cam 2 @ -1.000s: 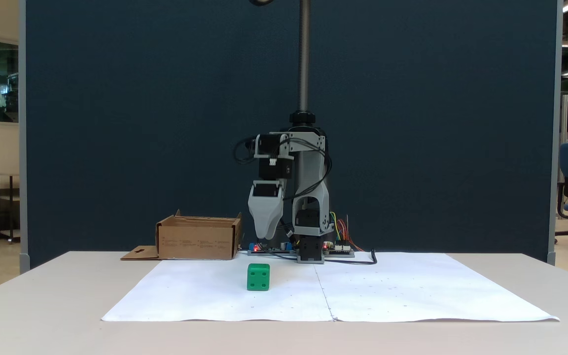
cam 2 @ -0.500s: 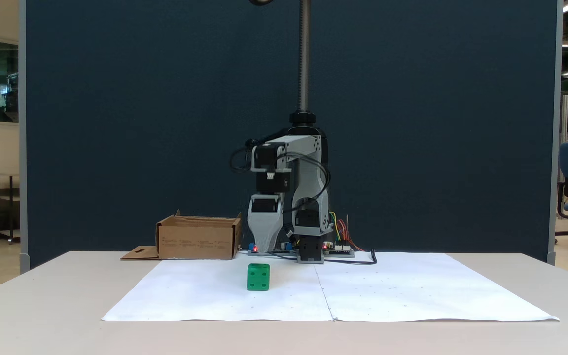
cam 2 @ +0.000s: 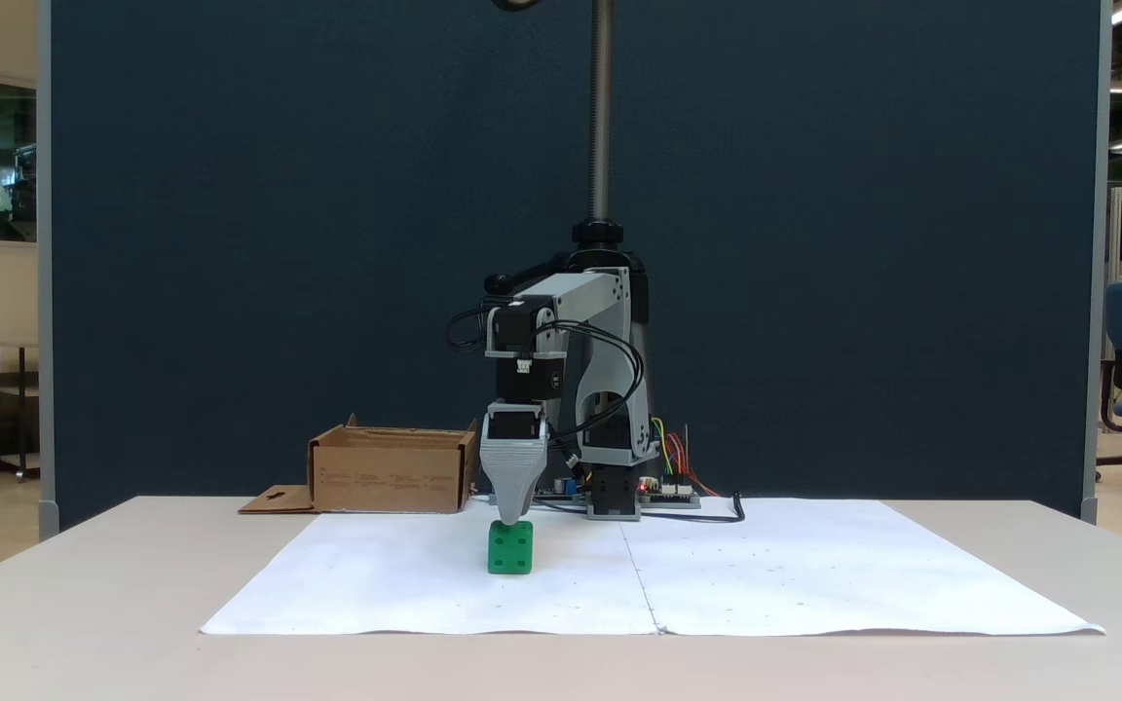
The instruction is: Grasp a green dice and put it in the bin.
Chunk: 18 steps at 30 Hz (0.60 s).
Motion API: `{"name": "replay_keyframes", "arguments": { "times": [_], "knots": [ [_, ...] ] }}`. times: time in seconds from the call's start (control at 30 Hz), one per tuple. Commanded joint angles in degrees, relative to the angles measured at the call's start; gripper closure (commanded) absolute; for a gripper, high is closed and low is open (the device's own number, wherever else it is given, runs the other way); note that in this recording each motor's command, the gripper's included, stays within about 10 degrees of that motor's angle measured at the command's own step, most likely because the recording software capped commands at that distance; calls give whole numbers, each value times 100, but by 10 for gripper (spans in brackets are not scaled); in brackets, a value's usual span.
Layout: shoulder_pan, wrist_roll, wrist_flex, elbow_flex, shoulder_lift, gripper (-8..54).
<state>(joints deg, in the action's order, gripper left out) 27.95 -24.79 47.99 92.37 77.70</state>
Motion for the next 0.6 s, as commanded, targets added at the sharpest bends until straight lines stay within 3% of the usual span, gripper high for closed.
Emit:
{"name": "replay_keyframes", "arguments": {
  "times": [0.0, 0.57],
  "knots": [
    [53, -369, -185, -264, 44, 37],
    [70, -369, -431, -264, -396, 39]
  ]
}}
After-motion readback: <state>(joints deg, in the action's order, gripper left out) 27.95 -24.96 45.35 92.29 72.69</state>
